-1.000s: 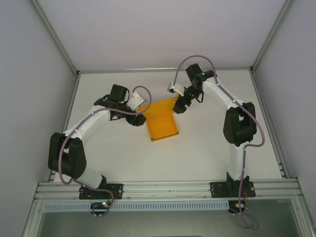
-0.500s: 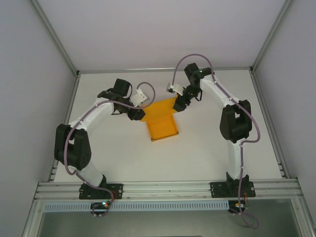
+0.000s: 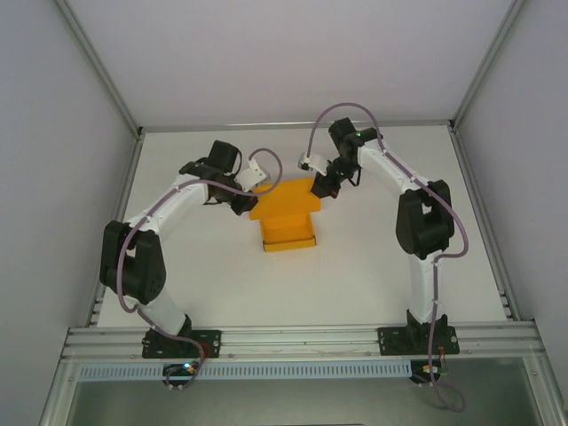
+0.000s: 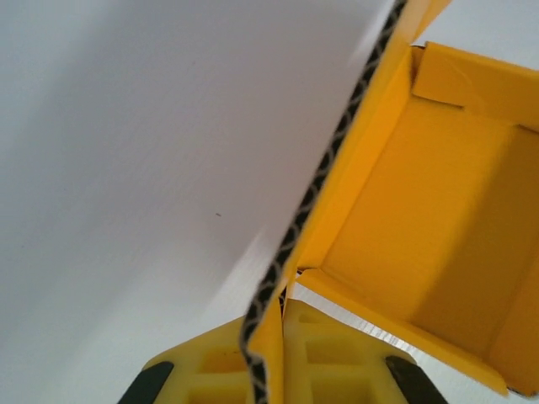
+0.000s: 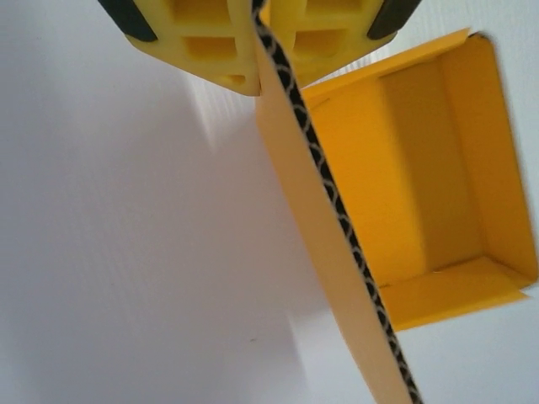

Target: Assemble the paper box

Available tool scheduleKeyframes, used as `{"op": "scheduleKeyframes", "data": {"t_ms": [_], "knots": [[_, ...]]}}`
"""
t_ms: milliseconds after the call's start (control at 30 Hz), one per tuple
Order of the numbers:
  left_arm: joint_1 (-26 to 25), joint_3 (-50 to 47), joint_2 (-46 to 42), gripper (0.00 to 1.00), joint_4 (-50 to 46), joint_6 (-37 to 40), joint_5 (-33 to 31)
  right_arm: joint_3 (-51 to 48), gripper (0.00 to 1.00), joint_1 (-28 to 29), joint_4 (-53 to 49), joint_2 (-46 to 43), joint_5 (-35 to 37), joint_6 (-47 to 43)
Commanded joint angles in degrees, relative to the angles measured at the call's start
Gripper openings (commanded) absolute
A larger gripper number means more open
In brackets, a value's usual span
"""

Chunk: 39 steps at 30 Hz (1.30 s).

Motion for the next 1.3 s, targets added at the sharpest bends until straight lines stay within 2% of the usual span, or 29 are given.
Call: {"op": "scheduleKeyframes", "data": {"t_ms": [0, 100, 133, 267, 333, 400, 433, 500, 567, 633, 733, 933, 1033, 1267], "knots": [[-1.7, 1.5, -0.4, 0.04, 2.1, -5.9, -10.7, -7.1, 0.00, 1.6, 12.7, -6.4, 14.8, 11.1], [-3.4, 0.9, -1.4, 0.07, 6.0, -13.4, -16.5, -13.8, 0.00, 3.1, 22.4, -12.1, 22.5, 22.4], [-4.2, 1.2, -1.5, 0.05, 6.7, -16.2, -19.4, -16.0, 0.00, 4.1, 25.9, -13.8, 26.2, 26.5], [-6.5, 4.5, -1.2, 0.00, 7.4, -30.0, -32.0, -21.7, 0.00, 10.2, 34.1, -18.7, 48.2, 41.8], [-6.6, 5.2, -1.2, 0.00, 8.7, -36.6, -32.7, -21.2, 0.00, 12.6, 32.6, -18.4, 57.7, 53.9], [-6.9, 4.6, -1.1, 0.00, 11.8, -40.3, -32.0, -20.3, 0.00, 14.0, 30.5, -17.0, 62.4, 64.9], [-6.9, 4.5, -0.8, 0.02, 12.8, -42.8, -33.9, -19.9, 0.00, 14.6, 29.5, -16.2, 64.7, 70.4], [-7.0, 5.3, 0.5, 0.00, 12.8, -47.4, -35.7, -19.0, 0.00, 15.7, 29.2, -14.6, 67.2, 79.5], [-7.1, 5.2, 1.4, 0.00, 14.1, -50.4, -34.6, -18.6, 0.03, 16.1, 29.6, -13.6, 68.5, 88.1], [-7.6, 4.4, 1.9, 0.00, 15.8, -53.1, -34.5, -18.6, 0.02, 16.3, 30.8, -13.5, 69.8, 95.8], [-8.5, 2.6, 2.4, 0.00, 18.5, -55.2, -34.9, -19.7, 0.00, 16.5, 36.1, -13.7, 68.7, 99.4], [-9.9, -0.4, 3.3, 0.00, 21.4, -56.9, -35.4, -18.7, 0.00, 16.6, 33.7, -10.7, 68.9, 104.2], [-10.6, -2.4, 3.5, 0.00, 25.0, -56.3, -34.9, -23.1, 0.05, 17.6, 41.0, -10.7, 70.4, 101.8], [-11.3, -9.1, 3.8, 0.01, 31.9, -53.2, -32.0, -29.6, 0.04, 18.0, 46.7, -10.8, 70.3, 93.8]]}}
